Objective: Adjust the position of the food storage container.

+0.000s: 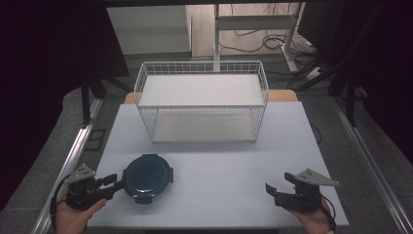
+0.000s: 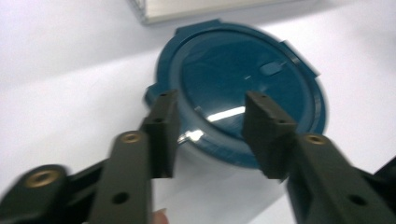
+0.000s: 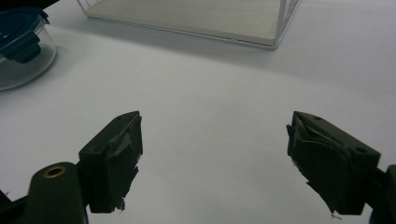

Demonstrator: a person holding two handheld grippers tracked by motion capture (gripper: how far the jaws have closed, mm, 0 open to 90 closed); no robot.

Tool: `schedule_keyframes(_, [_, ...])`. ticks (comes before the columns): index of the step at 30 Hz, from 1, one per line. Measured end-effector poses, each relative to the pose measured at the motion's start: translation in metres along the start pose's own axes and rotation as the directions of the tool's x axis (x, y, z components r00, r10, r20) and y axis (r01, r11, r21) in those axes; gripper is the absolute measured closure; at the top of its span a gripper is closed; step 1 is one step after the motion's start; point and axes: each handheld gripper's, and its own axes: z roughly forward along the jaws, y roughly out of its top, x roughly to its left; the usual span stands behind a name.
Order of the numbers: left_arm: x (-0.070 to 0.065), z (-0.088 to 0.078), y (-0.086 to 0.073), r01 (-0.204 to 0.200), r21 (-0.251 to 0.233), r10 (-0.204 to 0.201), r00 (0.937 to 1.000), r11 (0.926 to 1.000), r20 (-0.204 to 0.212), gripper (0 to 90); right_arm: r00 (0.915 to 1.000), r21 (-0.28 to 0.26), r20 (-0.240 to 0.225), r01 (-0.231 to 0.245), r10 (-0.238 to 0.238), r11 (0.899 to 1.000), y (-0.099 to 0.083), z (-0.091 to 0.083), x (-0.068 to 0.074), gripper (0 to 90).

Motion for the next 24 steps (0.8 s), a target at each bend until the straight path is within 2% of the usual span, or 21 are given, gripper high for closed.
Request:
schedule_keyframes(4, [0.007,0.002,-0.005,-0.004,0.036,0.005,0.9998,0.9994,-0.021,75.6,0.9999,-0.002,0.008,-0.006,0.006,1.000,0.000,-0.001,-0.003,18.6])
schedule_keyframes(5, [0.008,0.003,-0.006,-0.004,0.046,0.005,0.9997,0.9989,-0.026,82.3,0.9998,-0.006,0.014,-0.014,0.014,1.000,-0.001,-0.001,-0.005,18.9])
schedule_keyframes(9, [0.015,0.006,-0.013,0.004,0.089,-0.001,0.9992,0.9960,-0.040,89.4,0.9997,-0.001,0.019,-0.013,0.013,1.000,-0.002,-0.001,-0.005,19.4])
schedule_keyframes(15, [0.026,0.011,-0.022,0.030,0.128,-0.023,0.9979,0.9913,-0.060,90.0,0.9996,0.001,0.027,-0.009,0.009,1.000,-0.001,-0.001,-0.007,20.0])
schedule_keyframes(18, [0.031,0.020,-0.027,0.055,0.147,-0.047,0.9972,0.9877,-0.059,90.0,0.9994,0.009,0.034,-0.010,0.010,1.000,-0.003,0.000,-0.009,20.2])
schedule_keyframes(22, [0.030,0.031,-0.028,0.057,0.160,-0.047,0.9968,0.9855,-0.065,90.0,0.9992,0.018,0.039,-0.007,0.006,1.000,-0.003,0.002,-0.008,20.3])
schedule_keyframes(24, [0.024,0.035,-0.025,0.037,0.166,-0.030,0.9985,0.9855,-0.047,90.0,0.9992,0.022,0.039,-0.003,0.002,1.000,-0.003,0.003,-0.007,20.4])
